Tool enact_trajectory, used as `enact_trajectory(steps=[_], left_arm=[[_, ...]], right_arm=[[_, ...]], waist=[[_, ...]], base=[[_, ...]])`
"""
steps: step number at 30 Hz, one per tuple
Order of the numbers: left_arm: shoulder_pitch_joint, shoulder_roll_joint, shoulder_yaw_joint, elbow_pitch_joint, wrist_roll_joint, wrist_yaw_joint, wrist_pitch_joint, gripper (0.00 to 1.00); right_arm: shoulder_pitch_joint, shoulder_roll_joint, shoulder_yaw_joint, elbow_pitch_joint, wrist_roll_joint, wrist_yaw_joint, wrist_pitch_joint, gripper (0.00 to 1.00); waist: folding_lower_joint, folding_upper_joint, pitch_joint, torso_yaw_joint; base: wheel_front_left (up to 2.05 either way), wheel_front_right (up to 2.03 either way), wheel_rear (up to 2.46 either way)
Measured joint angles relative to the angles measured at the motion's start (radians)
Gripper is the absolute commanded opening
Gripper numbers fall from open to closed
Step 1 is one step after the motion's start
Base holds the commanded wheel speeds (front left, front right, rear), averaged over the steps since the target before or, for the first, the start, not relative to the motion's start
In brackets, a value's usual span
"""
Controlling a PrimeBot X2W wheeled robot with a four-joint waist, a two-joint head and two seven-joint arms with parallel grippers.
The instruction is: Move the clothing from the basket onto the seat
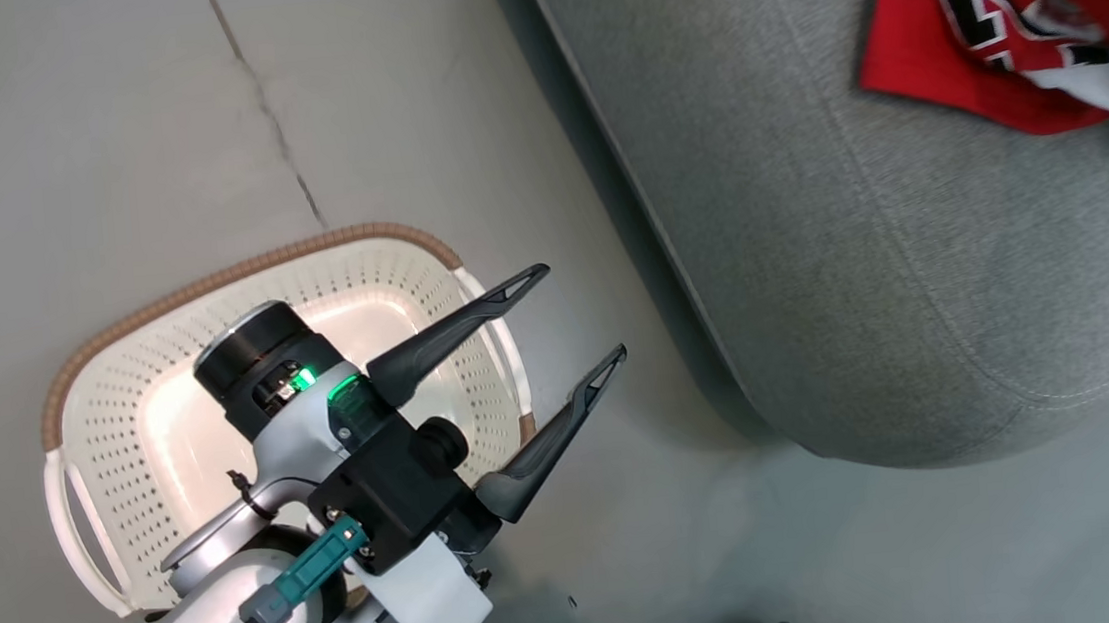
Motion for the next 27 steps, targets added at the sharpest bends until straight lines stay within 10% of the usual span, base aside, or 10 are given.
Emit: enact_trajectory(steps=[3,4,5,6,27], left_arm=[[-0.003,0.014,0.003,-0.007,0.004,0.0,0.011,1.0],[-0.003,0.019,0.003,-0.008,0.005,-0.001,0.014,1.0],[-0.005,0.022,0.004,-0.01,0.006,-0.001,0.015,1.0],[-0.007,0.023,0.003,-0.011,0.006,-0.001,0.015,1.0],[0.049,-0.08,0.013,0.157,-0.083,0.045,-0.137,1.0]], right_arm=[[0.008,0.026,-0.021,0.047,0.008,0.0,0.0,0.0],[0.008,0.031,-0.034,0.069,0.009,0.0,0.0,0.16],[0.011,0.032,-0.035,0.084,0.007,0.0,0.0,0.82],[0.011,0.035,-0.039,0.095,0.005,0.0,0.0,0.99],[0.351,0.071,-0.23,-0.192,-0.212,0.0,-0.003,1.0]], waist=[[0.0,0.0,0.042,0.004],[0.0,0.0,0.053,0.004],[0.0,0.0,0.063,0.004],[0.0,0.0,0.071,0.004],[0.0,0.0,-0.145,0.056]], base=[[0.0,0.0,0.0],[0.0,0.0,0.0],[0.0,0.0,0.0],[0.0,0.0,0.0],[0.0,0.0,0.0]])
